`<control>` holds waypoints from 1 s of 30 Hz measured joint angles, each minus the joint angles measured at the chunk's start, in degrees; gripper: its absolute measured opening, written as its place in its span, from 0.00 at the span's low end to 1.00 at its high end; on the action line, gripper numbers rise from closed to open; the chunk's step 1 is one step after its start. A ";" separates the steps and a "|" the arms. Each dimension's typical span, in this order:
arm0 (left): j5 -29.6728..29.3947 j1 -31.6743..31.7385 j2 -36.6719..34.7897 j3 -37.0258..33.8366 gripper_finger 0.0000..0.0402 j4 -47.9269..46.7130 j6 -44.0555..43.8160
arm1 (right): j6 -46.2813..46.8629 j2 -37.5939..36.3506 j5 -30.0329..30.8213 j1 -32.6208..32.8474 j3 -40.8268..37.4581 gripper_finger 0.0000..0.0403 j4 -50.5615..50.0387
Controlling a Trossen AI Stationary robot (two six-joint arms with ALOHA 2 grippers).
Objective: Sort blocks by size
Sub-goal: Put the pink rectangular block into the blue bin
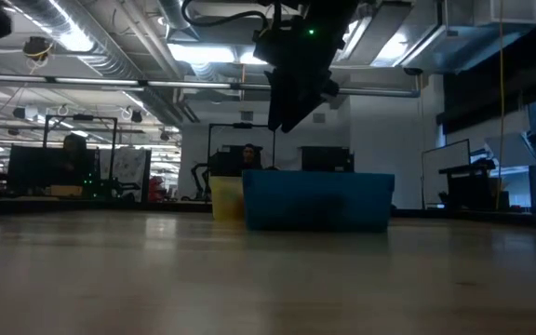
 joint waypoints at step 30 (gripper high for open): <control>-2.50 -0.46 12.50 0.00 0.38 3.85 -6.56 | -0.07 -0.11 -2.42 0.00 0.50 0.50 -2.59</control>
